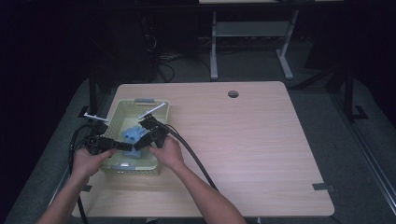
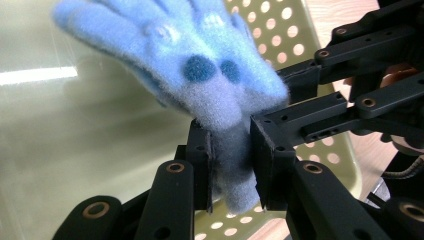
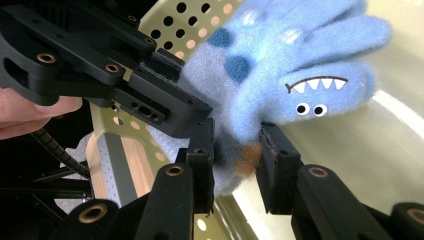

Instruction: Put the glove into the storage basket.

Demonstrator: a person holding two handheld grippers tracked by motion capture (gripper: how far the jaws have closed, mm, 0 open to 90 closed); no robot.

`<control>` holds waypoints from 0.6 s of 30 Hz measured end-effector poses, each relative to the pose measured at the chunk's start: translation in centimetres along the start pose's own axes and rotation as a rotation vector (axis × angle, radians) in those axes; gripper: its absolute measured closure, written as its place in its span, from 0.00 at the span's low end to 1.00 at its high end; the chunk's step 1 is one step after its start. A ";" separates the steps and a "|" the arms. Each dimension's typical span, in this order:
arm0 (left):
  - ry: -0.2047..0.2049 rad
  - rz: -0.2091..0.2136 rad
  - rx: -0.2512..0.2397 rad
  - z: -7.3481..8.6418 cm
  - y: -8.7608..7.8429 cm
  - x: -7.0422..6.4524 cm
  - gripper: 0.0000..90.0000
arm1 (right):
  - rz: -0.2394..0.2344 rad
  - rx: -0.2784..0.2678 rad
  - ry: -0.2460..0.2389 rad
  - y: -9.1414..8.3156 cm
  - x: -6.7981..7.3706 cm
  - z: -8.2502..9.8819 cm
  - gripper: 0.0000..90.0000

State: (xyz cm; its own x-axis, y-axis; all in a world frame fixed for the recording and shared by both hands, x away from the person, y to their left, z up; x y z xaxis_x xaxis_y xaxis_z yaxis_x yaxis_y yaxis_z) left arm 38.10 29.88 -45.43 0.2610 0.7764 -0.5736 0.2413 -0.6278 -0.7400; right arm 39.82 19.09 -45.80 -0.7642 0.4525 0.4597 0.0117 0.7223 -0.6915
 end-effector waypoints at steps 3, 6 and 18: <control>-0.021 -0.001 0.005 0.1 0.2 0.3 0.80 | 0.008 0.005 0.001 0.0 -0.2 -0.1 0.79; -0.023 -0.010 0.008 0.1 0.3 0.4 0.80 | 0.018 0.008 -0.003 0.1 -0.3 -0.1 0.79; 0.000 -0.222 0.142 0.7 2.5 1.2 0.77 | 0.053 -0.001 -0.024 -1.2 0.0 -0.3 0.76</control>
Point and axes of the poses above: each handheld gripper's, and its own axes: y roughly forward along the jaws, z roughly out of its underside, x roughly to its left, the point moved 8 cm from there along y, roughly forward along the jaws, and after that the axes turned 6 degrees about -y, right-handed, at the moved point
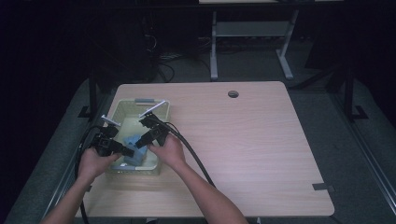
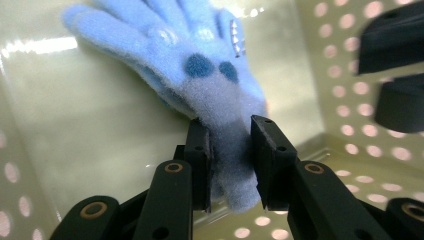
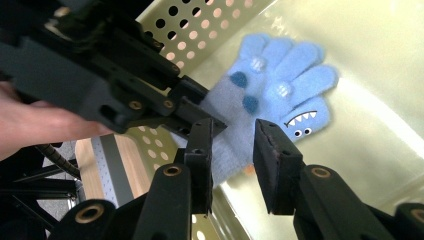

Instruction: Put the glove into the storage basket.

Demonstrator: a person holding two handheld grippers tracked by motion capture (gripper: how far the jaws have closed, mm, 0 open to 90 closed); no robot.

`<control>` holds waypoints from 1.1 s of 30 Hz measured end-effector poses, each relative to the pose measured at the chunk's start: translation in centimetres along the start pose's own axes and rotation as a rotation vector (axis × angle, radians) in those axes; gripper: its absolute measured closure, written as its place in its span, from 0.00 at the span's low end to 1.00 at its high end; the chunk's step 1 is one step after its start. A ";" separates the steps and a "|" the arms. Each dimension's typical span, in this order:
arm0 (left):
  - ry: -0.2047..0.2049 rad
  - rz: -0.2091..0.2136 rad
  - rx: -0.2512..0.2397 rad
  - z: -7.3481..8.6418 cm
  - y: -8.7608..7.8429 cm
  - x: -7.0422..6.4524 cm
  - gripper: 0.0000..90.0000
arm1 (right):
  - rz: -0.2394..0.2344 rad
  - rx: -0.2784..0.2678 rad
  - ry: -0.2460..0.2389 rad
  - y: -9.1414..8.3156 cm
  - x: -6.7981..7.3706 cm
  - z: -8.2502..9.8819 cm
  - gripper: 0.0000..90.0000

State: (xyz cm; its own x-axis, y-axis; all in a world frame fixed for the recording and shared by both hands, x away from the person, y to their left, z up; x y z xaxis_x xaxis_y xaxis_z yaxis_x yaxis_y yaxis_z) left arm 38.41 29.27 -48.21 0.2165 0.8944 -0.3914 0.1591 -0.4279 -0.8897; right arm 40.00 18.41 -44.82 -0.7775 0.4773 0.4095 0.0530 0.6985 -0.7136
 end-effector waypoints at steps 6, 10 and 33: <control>-0.003 -0.037 0.003 -0.1 -0.6 0.1 0.66 | -0.001 -0.007 -0.009 -0.7 0.1 0.0 0.75; 0.000 -0.065 -0.021 -0.5 -1.7 0.3 0.65 | -0.003 -0.026 -0.003 -1.6 0.2 0.0 0.75; 0.083 -0.213 0.105 -1.1 1.2 0.4 0.81 | 0.010 -0.090 -0.013 -5.5 -0.1 0.7 0.74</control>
Point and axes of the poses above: each handheld gripper's, and its own axes: y roughly forward along the jaws, z roughly out of its underside, x roughly to its left, the point moved 8 cm from there along y, roughly forward along the jaws, and after that the axes turned 6 degrees about -y, right-handed, at the moved point
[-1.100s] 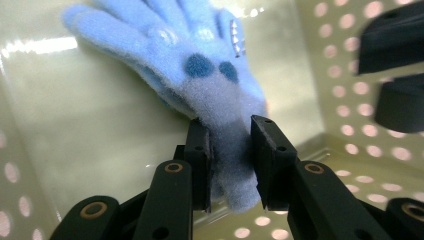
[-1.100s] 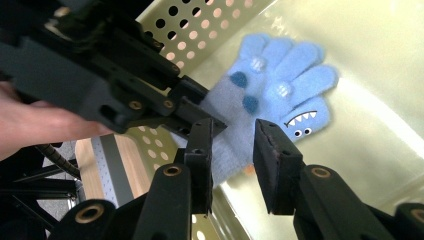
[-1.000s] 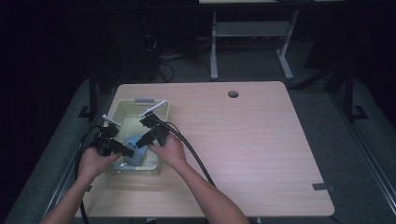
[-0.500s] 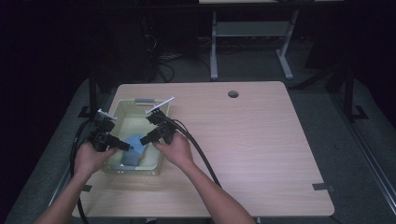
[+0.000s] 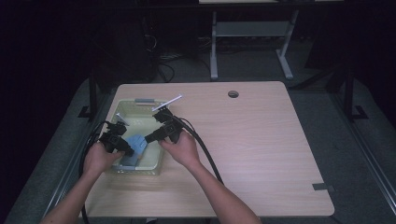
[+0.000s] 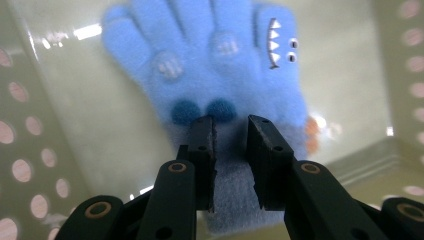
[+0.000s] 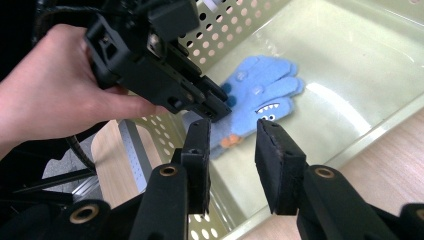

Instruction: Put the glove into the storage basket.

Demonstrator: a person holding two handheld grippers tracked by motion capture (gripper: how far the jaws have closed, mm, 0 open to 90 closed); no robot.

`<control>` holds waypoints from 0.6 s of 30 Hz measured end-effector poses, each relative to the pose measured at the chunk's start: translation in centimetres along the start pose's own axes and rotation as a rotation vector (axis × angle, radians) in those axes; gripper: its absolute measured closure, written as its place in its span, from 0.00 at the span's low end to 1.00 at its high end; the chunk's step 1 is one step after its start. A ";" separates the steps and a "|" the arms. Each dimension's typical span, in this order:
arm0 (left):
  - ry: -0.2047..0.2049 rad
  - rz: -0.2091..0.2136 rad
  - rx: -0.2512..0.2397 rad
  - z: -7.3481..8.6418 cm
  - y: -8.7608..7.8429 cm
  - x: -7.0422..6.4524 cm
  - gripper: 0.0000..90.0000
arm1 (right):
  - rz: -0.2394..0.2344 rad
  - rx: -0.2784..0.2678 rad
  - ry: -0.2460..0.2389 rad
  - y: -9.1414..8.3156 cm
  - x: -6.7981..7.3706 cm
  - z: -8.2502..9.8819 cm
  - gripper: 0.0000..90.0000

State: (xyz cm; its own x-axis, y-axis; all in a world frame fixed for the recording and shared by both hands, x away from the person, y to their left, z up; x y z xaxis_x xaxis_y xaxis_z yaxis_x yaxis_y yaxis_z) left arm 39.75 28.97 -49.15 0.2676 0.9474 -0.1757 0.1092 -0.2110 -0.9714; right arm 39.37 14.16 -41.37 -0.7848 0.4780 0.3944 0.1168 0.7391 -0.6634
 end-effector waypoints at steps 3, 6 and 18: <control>-0.003 0.020 -0.010 -0.1 -0.3 0.0 0.79 | -0.001 -0.005 -0.001 -0.1 0.1 0.0 0.74; -0.031 0.059 -0.067 -0.3 -1.4 0.2 0.77 | 0.003 -0.012 0.002 -0.3 0.0 0.1 0.73; -0.054 0.203 -0.212 -0.5 -4.2 -0.5 0.68 | 0.003 -0.030 0.016 -1.8 -0.9 0.6 0.66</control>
Point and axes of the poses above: each handheld gripper's, and its own axes: y roughly forward along the jaws, z roughly out of its underside, x roughly to its left, the point moved 8 cm from there along y, roughly forward along the jaws, and after that the axes turned 6 degrees about -y, right-handed, at the moved point
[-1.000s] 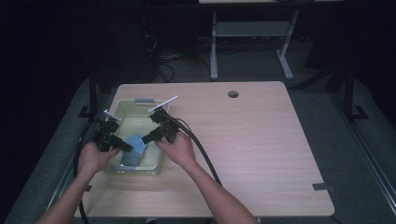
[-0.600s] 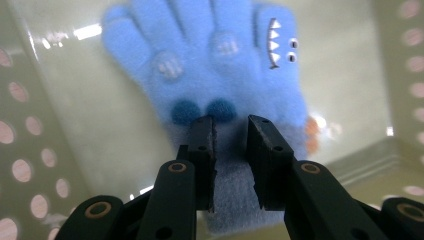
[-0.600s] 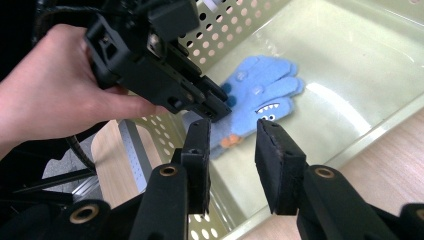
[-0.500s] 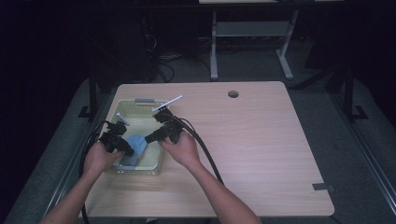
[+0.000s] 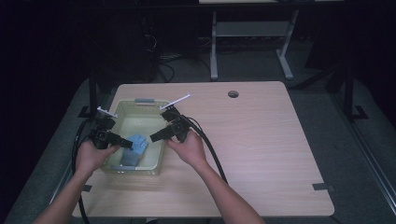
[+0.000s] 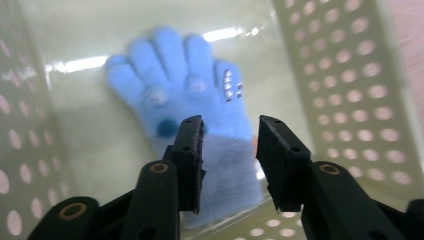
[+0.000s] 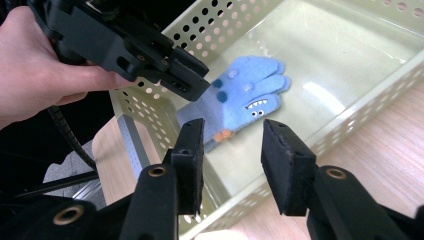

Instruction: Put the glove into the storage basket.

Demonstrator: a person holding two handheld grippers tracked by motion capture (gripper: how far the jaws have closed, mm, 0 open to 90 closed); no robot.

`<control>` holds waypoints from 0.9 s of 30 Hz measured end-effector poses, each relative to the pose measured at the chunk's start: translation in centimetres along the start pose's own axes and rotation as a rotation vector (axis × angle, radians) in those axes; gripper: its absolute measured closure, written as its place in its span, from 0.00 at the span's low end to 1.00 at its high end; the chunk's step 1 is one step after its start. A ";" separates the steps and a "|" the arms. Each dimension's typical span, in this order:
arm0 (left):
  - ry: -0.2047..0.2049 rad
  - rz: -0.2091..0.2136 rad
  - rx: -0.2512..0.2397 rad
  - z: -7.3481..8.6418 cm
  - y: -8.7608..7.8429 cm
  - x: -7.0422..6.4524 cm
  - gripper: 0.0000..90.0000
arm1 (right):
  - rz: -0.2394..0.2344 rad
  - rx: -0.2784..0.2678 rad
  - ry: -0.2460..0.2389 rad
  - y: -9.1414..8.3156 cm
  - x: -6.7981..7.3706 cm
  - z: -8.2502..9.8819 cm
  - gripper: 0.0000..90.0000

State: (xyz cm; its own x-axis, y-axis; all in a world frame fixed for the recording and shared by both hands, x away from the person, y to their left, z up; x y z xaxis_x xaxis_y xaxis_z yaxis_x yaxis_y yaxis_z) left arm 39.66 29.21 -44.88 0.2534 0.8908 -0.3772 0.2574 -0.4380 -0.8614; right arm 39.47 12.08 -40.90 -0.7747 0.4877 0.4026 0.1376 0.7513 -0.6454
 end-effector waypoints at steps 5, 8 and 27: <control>0.003 0.048 -0.041 -0.5 -0.4 -1.1 0.63 | 0.019 -0.003 -0.004 -0.7 -0.6 0.3 0.65; 0.030 0.067 -0.059 -0.9 -0.5 -2.2 0.63 | 0.022 -0.020 0.004 -1.3 -1.1 0.5 0.64; 0.093 0.089 -0.104 -2.4 -0.8 -5.5 0.56 | 0.039 -0.059 0.057 -5.2 -4.0 2.6 0.58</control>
State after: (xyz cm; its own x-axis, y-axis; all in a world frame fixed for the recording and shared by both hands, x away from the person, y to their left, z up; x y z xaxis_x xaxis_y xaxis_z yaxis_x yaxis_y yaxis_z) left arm 40.25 24.39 -41.27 0.3631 0.8350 -0.4135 0.3236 -0.5291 -0.7844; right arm 40.24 5.09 -40.87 -0.7321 0.5399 0.4154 0.2038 0.7555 -0.6227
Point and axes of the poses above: each handheld gripper's, and its own axes: y roughly forward along the jaws, z roughly out of its underside, x roughly to its left, the point moved 8 cm from there along y, roughly forward along the jaws, and after that the axes turned 6 degrees about -y, right-handed, at the moved point
